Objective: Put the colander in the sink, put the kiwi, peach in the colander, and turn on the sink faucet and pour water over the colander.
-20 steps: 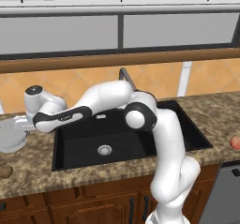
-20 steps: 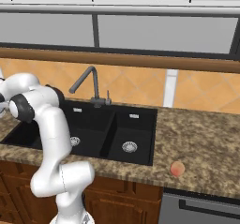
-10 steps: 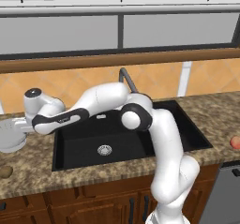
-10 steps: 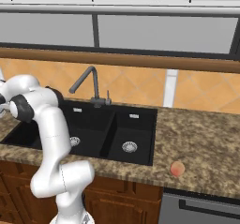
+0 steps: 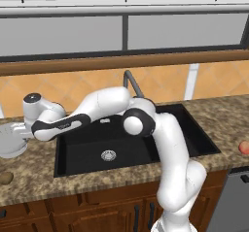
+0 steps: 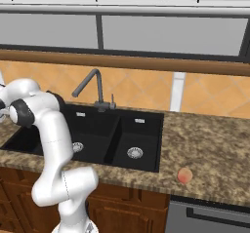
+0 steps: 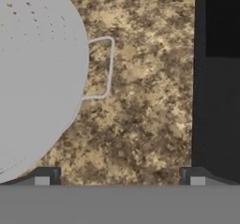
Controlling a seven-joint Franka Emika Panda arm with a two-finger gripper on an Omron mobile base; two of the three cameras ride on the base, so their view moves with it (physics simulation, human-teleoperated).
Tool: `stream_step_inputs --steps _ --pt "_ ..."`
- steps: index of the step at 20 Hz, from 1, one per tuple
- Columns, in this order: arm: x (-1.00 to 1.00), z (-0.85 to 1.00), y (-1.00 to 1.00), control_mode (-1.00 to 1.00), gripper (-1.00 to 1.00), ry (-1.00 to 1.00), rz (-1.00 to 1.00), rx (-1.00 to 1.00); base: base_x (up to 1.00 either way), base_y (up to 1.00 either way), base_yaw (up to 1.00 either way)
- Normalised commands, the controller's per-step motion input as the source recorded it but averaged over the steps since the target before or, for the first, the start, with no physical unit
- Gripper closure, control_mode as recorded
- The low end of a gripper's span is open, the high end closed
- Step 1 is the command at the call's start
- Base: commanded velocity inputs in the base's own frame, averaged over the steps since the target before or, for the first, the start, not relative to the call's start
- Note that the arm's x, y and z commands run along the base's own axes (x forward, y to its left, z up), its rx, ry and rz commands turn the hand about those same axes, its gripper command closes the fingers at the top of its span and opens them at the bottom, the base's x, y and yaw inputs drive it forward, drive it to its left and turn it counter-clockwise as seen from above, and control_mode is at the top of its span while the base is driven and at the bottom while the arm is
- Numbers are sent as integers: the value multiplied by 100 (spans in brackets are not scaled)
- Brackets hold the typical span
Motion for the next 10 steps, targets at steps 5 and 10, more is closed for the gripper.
stream_step_inputs --steps 5,10 --pt "27 3 10 -100 -100 0 -2 0 0 0 0" --pt "17 11 4 -100 -100 0 0 1 0 0 0"
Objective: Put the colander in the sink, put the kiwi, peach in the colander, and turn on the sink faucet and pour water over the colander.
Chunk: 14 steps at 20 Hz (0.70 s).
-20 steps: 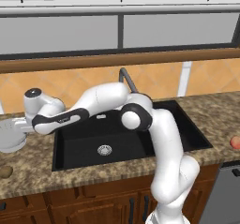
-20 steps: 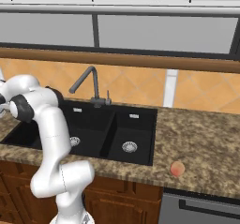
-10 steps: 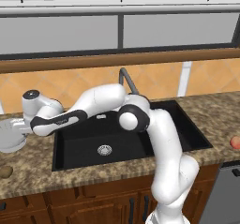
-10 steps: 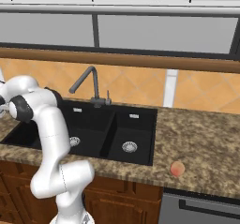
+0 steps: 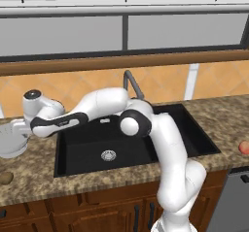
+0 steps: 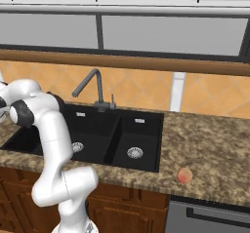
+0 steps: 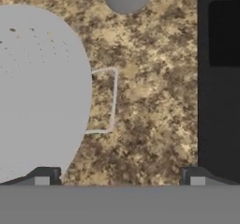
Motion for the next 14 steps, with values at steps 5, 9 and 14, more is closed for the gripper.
stream_step_inputs --steps 5,9,14 --pt "21 2 37 -100 -100 0 0 0 0 0 0" --pt "22 -2 31 -100 -100 3 0 0 0 0 0" --pt "23 -2 29 -100 -100 3 0 0 0 0 0"
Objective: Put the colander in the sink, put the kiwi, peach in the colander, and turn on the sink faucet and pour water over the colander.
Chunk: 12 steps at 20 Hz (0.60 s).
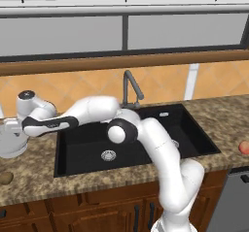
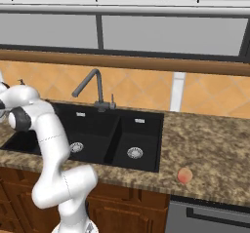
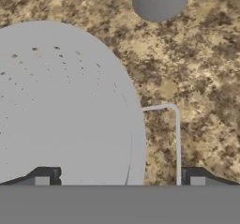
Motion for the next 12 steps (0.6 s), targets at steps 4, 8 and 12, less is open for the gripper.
stream_step_inputs --steps 4,8,12 --pt "25 -16 21 -100 -100 5 0 0 0 0 0" --pt "13 -28 4 -100 -100 3 0 0 0 0 0" --pt "0 -32 0 -100 -100 2 0 0 0 0 0"
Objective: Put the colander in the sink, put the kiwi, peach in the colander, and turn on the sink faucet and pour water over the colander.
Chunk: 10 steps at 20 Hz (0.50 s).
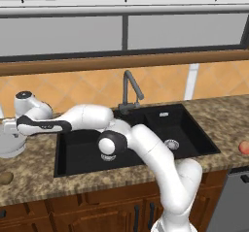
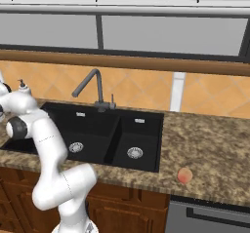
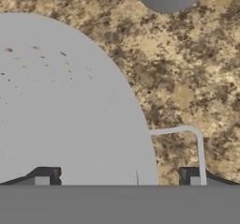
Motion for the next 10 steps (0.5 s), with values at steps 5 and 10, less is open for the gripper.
stream_step_inputs --steps 5,10 --pt "0 -19 0 -100 -100 0 0 0 0 0 0" --pt "0 0 0 -100 -100 0 0 0 0 0 0"
